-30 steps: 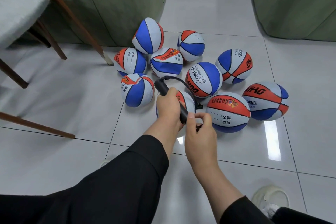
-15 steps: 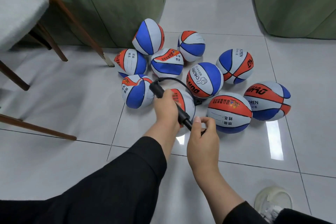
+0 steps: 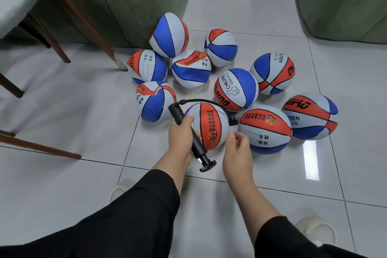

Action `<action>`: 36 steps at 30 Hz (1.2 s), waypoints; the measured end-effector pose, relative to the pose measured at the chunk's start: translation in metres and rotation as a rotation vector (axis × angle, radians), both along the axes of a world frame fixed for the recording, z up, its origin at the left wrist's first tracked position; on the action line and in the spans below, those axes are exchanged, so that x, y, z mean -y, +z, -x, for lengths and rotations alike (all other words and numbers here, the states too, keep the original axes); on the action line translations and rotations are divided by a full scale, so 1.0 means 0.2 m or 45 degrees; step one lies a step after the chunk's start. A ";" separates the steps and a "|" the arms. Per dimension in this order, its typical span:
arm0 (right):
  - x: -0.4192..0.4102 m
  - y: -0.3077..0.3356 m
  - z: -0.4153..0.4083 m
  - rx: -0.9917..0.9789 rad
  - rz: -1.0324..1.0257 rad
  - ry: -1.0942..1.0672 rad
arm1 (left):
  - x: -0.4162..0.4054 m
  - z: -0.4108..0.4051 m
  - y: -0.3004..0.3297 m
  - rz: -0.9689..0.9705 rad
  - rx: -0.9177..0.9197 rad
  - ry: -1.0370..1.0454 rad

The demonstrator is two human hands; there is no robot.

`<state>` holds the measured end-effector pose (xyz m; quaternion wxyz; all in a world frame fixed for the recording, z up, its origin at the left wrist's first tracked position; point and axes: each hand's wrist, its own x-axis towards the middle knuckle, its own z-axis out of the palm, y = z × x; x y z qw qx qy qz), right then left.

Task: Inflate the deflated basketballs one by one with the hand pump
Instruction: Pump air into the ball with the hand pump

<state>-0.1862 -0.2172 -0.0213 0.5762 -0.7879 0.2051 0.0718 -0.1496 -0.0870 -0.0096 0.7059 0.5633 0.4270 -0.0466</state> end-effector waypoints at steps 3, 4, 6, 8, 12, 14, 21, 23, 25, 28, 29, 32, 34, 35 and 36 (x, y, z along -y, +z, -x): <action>0.06 -0.13 -0.16 -0.180 0.025 0.069 | 0.01 -0.03 -0.02 -0.068 0.024 -0.079; 0.07 -0.17 -0.21 -0.234 0.029 0.111 | 0.02 -0.05 -0.02 -0.106 0.021 -0.107; 0.07 -0.24 -0.31 -0.355 -0.001 0.125 | 0.02 -0.08 -0.03 -0.170 0.029 -0.155; 0.08 -0.30 -0.39 -0.400 -0.143 0.096 | 0.03 -0.12 -0.04 -0.223 0.059 -0.230; 0.08 -0.36 -0.49 -0.394 -0.349 -0.063 | 0.05 -0.21 -0.06 -0.353 0.152 -0.361; 0.04 -0.35 -0.53 -0.362 -0.395 -0.157 | 0.05 -0.26 -0.08 -0.347 0.178 -0.394; -0.08 -0.37 -0.64 -0.276 -0.165 0.071 | -0.05 -0.32 -0.15 -0.377 0.094 -0.321; -0.08 -0.39 -0.67 -0.271 -0.131 0.115 | -0.09 -0.32 -0.17 -0.343 0.068 -0.278; -0.06 -0.39 -0.69 -0.284 -0.119 0.152 | -0.11 -0.32 -0.19 -0.324 0.045 -0.240; -0.05 -0.39 -0.69 -0.258 0.042 0.267 | -0.11 -0.31 -0.20 -0.338 0.056 -0.254; -0.05 -0.38 -0.68 -0.242 0.110 0.307 | -0.11 -0.30 -0.21 -0.334 0.060 -0.256; -0.05 -0.36 -0.66 -0.197 0.197 0.359 | -0.12 -0.27 -0.20 -0.317 0.044 -0.220; -0.05 -0.36 -0.63 -0.192 0.189 0.375 | -0.15 -0.25 -0.21 -0.302 0.027 -0.211; -0.05 -0.36 -0.62 -0.193 0.163 0.371 | -0.17 -0.24 -0.21 -0.286 0.020 -0.199; -0.05 -0.36 -0.61 -0.200 0.130 0.362 | -0.18 -0.24 -0.20 -0.269 0.019 -0.188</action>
